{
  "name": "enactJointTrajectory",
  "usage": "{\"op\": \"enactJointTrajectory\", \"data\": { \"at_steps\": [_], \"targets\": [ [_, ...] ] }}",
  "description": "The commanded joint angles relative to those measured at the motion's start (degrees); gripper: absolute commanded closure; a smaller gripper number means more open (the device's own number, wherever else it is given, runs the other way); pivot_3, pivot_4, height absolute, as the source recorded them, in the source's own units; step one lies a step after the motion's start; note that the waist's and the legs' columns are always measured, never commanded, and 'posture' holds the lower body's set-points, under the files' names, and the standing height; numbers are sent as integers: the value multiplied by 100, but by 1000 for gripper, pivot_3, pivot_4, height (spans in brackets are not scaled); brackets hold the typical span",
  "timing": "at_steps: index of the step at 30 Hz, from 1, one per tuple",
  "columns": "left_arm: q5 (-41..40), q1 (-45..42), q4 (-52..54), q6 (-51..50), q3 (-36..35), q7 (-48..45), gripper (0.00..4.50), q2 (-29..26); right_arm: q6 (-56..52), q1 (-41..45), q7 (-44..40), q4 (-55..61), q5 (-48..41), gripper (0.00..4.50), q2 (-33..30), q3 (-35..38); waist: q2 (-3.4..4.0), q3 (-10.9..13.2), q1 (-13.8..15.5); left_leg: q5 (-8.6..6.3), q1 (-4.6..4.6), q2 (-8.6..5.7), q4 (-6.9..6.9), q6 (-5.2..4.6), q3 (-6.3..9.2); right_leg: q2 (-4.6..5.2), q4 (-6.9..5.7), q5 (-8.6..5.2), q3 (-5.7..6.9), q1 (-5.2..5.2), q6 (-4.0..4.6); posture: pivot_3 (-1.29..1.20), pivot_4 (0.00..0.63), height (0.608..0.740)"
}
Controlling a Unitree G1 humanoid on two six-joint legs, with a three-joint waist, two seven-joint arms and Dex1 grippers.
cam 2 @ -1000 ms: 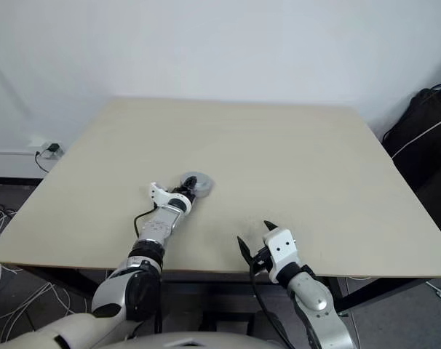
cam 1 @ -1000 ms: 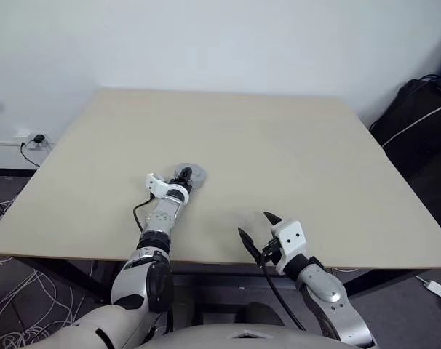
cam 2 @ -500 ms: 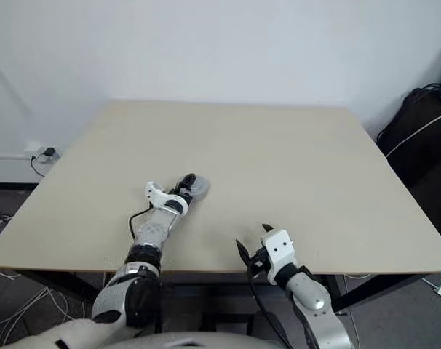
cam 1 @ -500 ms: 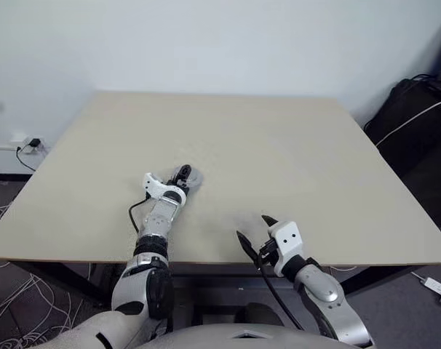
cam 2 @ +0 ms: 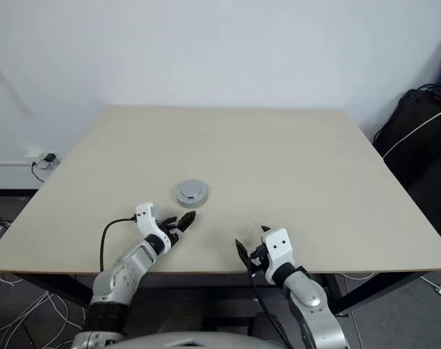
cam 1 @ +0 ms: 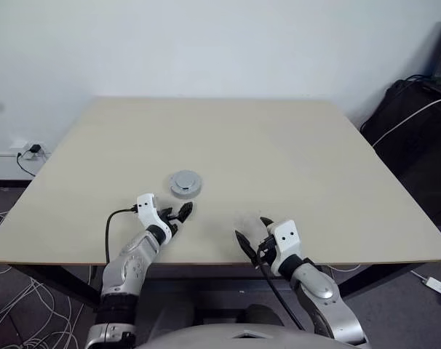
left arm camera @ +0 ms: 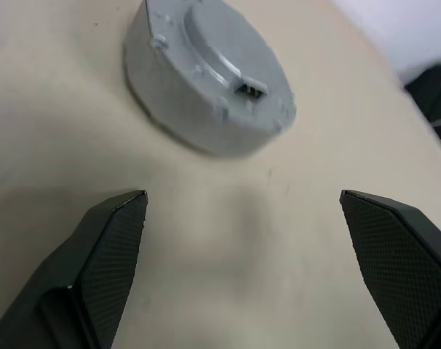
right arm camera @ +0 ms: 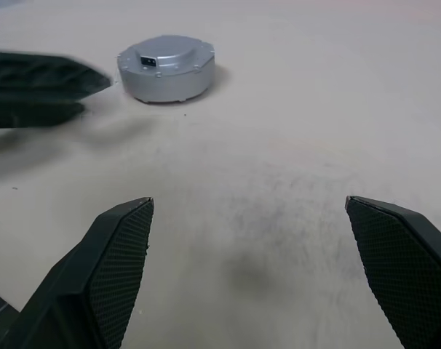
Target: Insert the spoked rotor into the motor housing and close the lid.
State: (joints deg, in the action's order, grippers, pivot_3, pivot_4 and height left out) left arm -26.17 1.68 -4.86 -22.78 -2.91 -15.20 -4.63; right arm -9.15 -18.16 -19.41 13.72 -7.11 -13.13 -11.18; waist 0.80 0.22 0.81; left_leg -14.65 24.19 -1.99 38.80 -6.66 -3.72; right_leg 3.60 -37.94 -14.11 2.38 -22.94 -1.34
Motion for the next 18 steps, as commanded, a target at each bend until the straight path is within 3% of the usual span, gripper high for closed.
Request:
{"op": "enactJointTrajectory", "data": {
  "at_steps": [1,12,18],
  "targets": [
    [870,396,442,1508,297,-5,12,39,409,51,198,14,34,0,169,188,1,3,9,0,-3,0,-7,0,-1,1,1,1,-1,0,1,0,0,740],
    [2860,1032,-356,4382,806,1072,12,522,1910,-46,843,-888,462,0,571,504,-4,7,93,2,-37,0,-87,3,-42,23,16,-13,-2,-2,17,0,0,740],
    [3329,968,-696,4887,813,1629,12,591,2384,-45,1219,-1201,585,0,765,721,-6,9,90,2,-36,1,-86,2,-42,22,17,-16,-2,-1,14,0,0,740]
  ]
}}
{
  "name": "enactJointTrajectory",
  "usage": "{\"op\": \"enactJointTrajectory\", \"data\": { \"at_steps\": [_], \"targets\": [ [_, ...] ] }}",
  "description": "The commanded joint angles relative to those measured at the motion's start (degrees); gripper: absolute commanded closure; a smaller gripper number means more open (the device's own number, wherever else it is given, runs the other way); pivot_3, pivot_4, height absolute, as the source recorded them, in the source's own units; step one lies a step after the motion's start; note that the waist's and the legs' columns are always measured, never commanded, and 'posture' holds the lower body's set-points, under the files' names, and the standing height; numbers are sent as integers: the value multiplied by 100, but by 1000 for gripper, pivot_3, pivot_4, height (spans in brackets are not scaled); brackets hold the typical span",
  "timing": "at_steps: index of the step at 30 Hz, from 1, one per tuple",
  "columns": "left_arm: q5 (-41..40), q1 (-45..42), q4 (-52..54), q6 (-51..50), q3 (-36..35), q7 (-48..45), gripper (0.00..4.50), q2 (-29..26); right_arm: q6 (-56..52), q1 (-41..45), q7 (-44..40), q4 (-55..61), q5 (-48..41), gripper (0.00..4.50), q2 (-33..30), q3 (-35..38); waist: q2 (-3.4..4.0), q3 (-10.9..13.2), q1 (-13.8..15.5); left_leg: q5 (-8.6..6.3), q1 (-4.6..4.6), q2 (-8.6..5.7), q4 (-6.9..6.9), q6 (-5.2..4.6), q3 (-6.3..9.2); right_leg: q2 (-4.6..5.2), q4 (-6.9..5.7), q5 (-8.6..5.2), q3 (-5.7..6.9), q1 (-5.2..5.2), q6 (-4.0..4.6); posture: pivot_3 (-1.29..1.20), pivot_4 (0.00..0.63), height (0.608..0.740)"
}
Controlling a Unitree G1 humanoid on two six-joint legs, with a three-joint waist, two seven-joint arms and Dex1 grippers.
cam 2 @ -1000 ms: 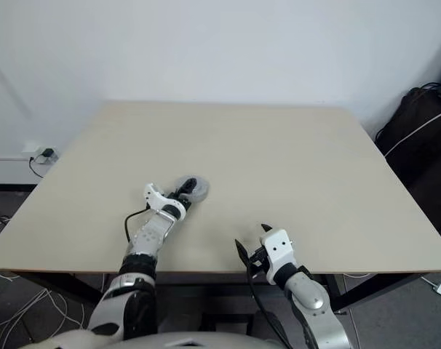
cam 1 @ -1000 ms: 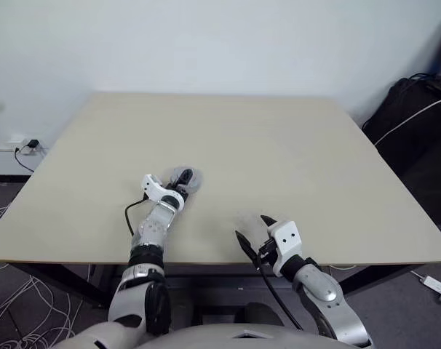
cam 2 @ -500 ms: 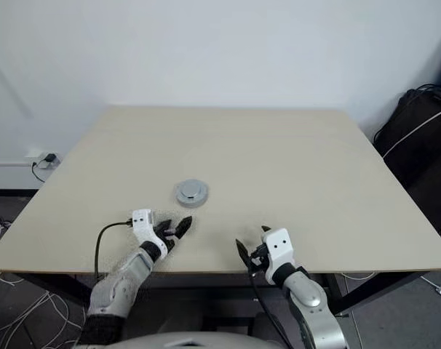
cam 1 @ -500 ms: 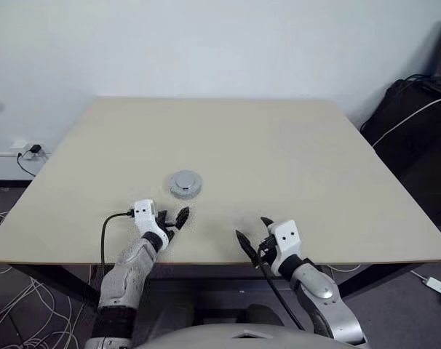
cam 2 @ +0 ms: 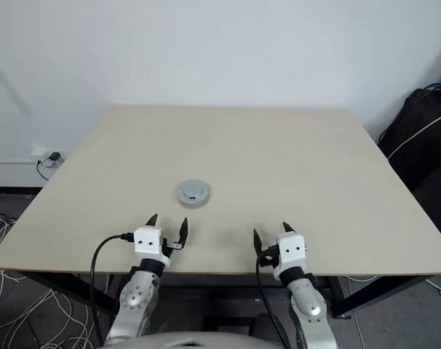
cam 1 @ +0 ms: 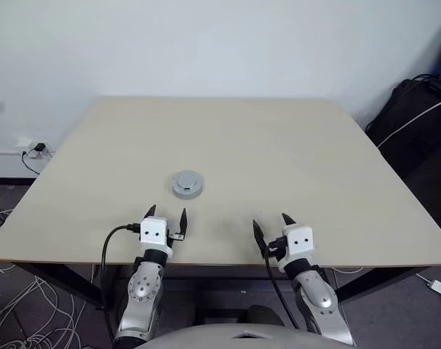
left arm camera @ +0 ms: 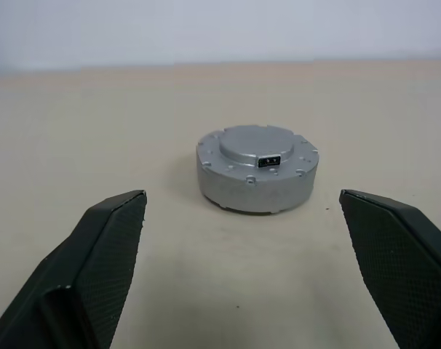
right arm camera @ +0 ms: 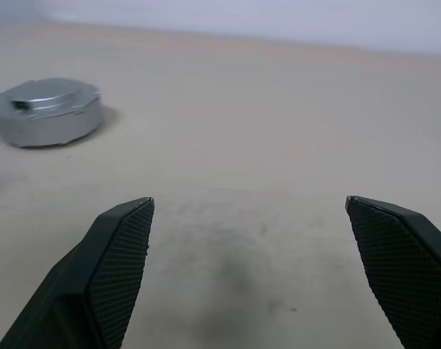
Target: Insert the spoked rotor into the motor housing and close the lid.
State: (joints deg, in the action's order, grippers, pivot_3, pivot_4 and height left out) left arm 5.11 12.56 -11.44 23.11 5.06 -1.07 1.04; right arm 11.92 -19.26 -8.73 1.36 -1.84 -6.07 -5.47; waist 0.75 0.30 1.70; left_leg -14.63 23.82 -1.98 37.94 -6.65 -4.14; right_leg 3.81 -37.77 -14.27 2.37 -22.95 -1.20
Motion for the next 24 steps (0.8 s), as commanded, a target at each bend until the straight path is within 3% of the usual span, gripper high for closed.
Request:
{"op": "enactJointTrajectory", "data": {
  "at_steps": [1,24],
  "targets": [
    [242,-141,-80,334,22,247,12,4,311,66,184,15,66,0,70,169,1,0,1,0,0,0,0,0,0,0,0,0,1,1,-1,0,0,740],
    [-236,-577,-466,229,-132,113,12,111,298,352,282,-184,62,0,205,265,0,0,-1,1,-2,2,4,-1,0,-1,0,-1,5,4,-3,0,0,740]
  ]
}}
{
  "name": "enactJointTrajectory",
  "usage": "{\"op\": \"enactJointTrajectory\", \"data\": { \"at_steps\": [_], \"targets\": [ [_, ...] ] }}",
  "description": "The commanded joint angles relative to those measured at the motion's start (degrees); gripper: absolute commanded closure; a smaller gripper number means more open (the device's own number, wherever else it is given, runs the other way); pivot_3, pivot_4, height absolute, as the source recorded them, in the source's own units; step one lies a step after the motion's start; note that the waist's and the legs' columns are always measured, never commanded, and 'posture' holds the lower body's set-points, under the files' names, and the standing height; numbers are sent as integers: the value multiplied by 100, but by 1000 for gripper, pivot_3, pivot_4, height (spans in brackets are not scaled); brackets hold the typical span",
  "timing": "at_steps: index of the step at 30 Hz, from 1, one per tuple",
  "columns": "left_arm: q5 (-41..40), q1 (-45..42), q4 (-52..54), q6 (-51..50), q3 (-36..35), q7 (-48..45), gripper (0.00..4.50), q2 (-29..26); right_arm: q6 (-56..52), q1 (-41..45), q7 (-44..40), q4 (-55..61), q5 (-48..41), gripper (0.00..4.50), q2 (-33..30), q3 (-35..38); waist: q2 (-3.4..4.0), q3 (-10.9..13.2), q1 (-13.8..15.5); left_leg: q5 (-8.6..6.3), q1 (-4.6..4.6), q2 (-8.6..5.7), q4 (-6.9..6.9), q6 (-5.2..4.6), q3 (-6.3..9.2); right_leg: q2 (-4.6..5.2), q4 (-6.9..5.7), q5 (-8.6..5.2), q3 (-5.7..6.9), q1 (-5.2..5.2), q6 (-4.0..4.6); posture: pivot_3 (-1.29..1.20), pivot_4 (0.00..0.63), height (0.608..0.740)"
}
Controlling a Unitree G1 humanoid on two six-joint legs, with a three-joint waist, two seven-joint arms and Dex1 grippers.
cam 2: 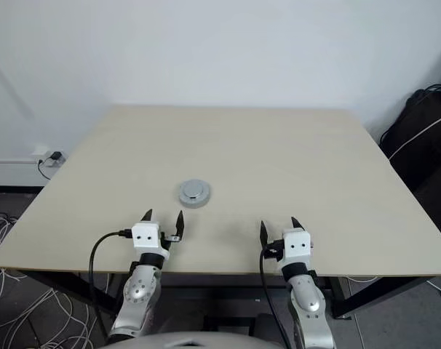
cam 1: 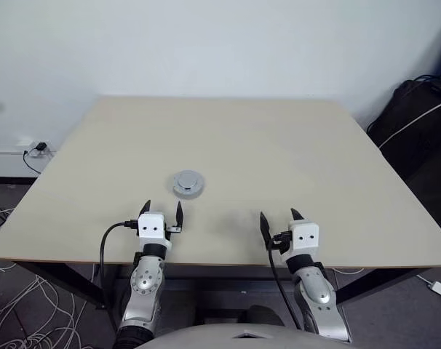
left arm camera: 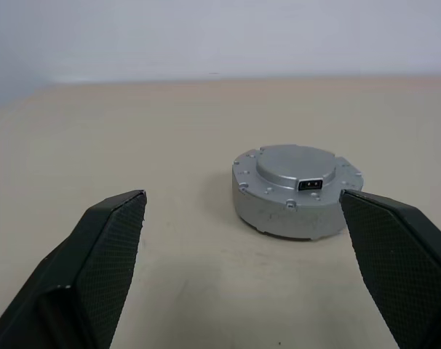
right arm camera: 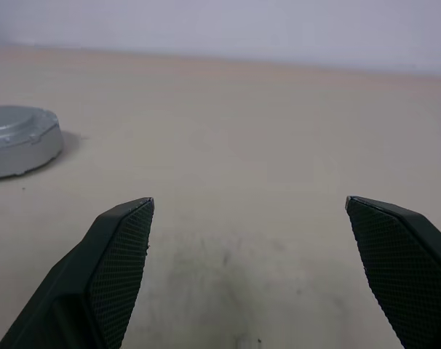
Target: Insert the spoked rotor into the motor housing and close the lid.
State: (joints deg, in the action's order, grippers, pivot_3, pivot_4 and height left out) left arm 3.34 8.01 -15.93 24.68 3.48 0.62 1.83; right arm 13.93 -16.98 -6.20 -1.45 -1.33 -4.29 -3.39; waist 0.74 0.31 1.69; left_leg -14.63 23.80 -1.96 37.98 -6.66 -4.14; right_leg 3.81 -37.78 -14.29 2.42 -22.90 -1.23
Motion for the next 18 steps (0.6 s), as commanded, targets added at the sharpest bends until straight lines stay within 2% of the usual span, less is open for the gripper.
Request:
{"op": "enactJointTrajectory", "data": {
  "at_steps": [1,6,18],
  "targets": [
    [-85,-138,-35,48,25,-86,12,36,91,130,40,92,19,0,32,53,0,0,0,0,0,0,0,0,0,0,0,0,0,0,0,0,0,740],
    [-485,-141,-41,-273,12,-397,12,170,18,89,53,188,69,0,61,-10,0,0,-5,0,-1,1,0,0,0,0,-1,0,1,0,0,0,0,740],
    [-529,-165,-66,-428,67,-605,12,172,-96,-23,95,297,-5,0,94,113,-1,0,-5,0,-1,1,1,0,0,-1,0,0,0,0,0,0,0,740]
  ]
}}
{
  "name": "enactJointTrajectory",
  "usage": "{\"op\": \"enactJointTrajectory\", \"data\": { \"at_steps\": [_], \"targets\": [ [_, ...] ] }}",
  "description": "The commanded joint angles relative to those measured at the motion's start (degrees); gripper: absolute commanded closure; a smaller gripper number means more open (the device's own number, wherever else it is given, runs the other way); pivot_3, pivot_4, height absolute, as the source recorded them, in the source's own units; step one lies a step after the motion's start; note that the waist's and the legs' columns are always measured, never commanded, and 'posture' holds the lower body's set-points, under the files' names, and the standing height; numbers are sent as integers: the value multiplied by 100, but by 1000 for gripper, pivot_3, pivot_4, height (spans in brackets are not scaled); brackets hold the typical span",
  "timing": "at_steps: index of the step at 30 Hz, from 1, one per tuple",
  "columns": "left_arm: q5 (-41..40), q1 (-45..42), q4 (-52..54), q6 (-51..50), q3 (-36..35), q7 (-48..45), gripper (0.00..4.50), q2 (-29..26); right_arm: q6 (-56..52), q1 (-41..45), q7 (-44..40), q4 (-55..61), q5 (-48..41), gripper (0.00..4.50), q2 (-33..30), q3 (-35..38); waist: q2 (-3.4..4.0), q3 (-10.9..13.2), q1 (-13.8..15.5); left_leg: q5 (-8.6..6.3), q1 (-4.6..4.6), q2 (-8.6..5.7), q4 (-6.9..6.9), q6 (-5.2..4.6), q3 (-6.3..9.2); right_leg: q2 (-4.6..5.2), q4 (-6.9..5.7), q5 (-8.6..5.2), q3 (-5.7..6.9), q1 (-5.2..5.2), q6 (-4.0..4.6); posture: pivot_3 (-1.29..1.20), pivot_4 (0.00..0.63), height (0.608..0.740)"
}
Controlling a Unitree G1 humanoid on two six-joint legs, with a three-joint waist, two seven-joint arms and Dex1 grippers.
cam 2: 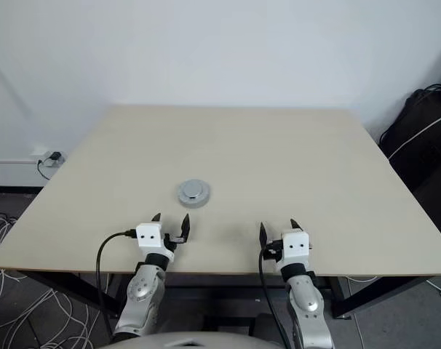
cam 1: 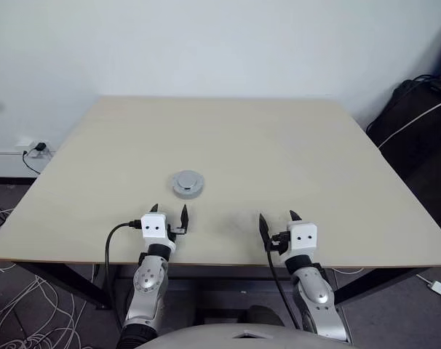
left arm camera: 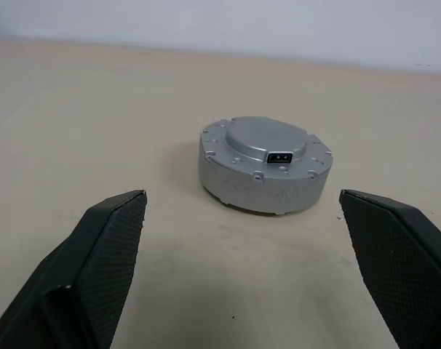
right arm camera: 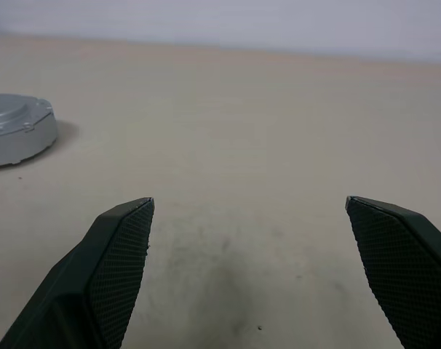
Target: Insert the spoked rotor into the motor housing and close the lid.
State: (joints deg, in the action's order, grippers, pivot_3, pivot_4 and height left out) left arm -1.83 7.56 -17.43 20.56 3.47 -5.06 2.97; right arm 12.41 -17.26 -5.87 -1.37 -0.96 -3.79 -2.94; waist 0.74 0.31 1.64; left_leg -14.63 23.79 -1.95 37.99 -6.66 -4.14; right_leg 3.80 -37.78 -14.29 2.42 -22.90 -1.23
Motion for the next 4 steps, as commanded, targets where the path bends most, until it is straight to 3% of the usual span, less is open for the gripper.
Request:
{"op": "enactJointTrajectory", "data": {
  "at_steps": [1,4],
  "targets": [
    [-1,-127,91,-42,68,-44,12,50,56,-8,74,291,-39,0,57,72,0,0,-1,0,0,0,0,0,0,0,0,0,0,0,0,0,0,740],
    [42,-168,92,-97,75,-56,12,10,53,-50,151,286,-12,0,111,86,0,0,-1,0,0,0,-1,0,0,0,0,0,0,0,0,0,0,740]
  ]
}}
